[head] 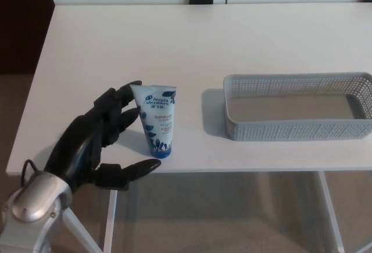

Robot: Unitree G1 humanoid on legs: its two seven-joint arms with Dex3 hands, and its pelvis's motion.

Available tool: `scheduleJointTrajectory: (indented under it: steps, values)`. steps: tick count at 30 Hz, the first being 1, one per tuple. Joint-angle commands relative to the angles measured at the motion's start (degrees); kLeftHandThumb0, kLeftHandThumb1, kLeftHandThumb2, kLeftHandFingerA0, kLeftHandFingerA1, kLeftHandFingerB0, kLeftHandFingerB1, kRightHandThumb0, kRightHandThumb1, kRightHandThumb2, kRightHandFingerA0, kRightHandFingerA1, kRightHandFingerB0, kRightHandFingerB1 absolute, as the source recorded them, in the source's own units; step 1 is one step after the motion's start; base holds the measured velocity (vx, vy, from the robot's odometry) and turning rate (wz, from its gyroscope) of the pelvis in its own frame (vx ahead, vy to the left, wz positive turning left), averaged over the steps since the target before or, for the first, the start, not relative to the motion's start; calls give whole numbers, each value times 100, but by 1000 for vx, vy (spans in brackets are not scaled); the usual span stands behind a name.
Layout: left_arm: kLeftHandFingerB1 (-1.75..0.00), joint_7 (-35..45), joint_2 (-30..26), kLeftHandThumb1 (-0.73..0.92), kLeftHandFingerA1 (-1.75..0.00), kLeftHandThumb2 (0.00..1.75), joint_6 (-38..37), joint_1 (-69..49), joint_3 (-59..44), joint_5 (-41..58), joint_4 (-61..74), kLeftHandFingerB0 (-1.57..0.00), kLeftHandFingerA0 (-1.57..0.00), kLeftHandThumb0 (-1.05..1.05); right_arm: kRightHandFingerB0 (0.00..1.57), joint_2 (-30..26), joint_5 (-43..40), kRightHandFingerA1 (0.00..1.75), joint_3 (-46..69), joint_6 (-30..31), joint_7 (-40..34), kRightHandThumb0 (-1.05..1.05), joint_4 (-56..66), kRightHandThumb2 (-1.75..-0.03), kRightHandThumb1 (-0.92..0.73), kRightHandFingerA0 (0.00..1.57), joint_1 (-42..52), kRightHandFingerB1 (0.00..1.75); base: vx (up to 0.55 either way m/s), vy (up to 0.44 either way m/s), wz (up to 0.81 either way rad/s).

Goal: The robot walks towards a table in front, picks a shampoo with left hand and puts it in a small grey container

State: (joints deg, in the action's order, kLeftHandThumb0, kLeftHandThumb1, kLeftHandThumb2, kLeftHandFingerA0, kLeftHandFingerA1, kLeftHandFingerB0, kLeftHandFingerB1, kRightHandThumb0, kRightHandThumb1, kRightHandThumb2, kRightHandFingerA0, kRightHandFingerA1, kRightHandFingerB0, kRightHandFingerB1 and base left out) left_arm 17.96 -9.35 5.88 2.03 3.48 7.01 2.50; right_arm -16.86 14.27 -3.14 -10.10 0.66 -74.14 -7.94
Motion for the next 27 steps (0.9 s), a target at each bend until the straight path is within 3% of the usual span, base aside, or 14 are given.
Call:
scheduleJointTrajectory:
  steps: [1,9,10,12,18,19,20,23,24,25,26,27]
  values:
    - [-23,-100,57,30,-34,71,103,19,0,-59,-139,0,-1,-44,59,-38,-60,46,26,-39,5,-30,11,-59,-66,73,5,41,0,0,0]
    - [-23,-128,39,31,-36,71,29,-3,88,-194,-186,0,-1,-44,60,-16,-81,45,50,23,-15,-30,14,-59,-67,71,-44,41,0,0,0]
    - [-20,-137,37,44,-30,56,21,-5,95,-212,-187,-1,-6,-41,60,-18,-65,45,34,30,-16,-30,13,-59,-67,72,-48,41,0,0,0]
    - [-20,-154,37,45,-30,55,27,-4,106,-246,-175,-1,-6,-41,60,-24,-55,46,22,19,-16,-30,15,-59,-66,71,-45,41,0,0,0]
    - [-19,-396,111,46,-31,55,554,180,150,-377,-200,-1,-8,-41,61,-54,-18,47,-20,-74,-56,-34,47,-59,-64,74,28,41,0,0,0]
    - [-21,-494,154,34,-41,70,760,293,130,-389,-283,0,-4,-45,61,-51,-24,47,-20,-95,-42,-34,49,-59,-65,74,30,41,0,0,0]
    - [-16,-582,231,46,-38,62,1041,452,78,-330,-385,-3,-10,-44,60,-53,-10,47,-38,-134,-42,-35,63,-59,-65,74,35,41,0,0,0]
    - [-16,-598,252,46,-38,62,1118,486,64,-334,-392,-3,-10,-44,60,-55,-15,47,-48,-141,-44,-35,64,-59,-65,74,36,41,0,0,0]
    - [-14,-803,410,43,-43,66,1576,954,-14,-299,-804,-3,-14,-40,61,-22,-37,47,-36,-144,-38,-35,84,-60,-64,75,6,42,0,0,0]
    - [-49,-1022,568,39,-47,89,1895,1273,-78,-299,-1107,0,-4,-24,62,2,-45,47,-36,-125,-41,-32,93,-59,-65,76,-13,42,0,0,0]
    - [-23,-1178,659,44,-50,65,2016,1426,-98,-353,-1285,-6,-41,-33,62,20,-53,47,-31,-117,-49,-32,97,-58,-65,77,-20,42,0,0,0]
    - [-23,-1221,684,44,-50,65,2049,1473,-104,-375,-1341,-6,-41,-33,62,25,-56,47,-27,-117,-51,-32,99,-58,-65,77,-21,42,0,0,0]
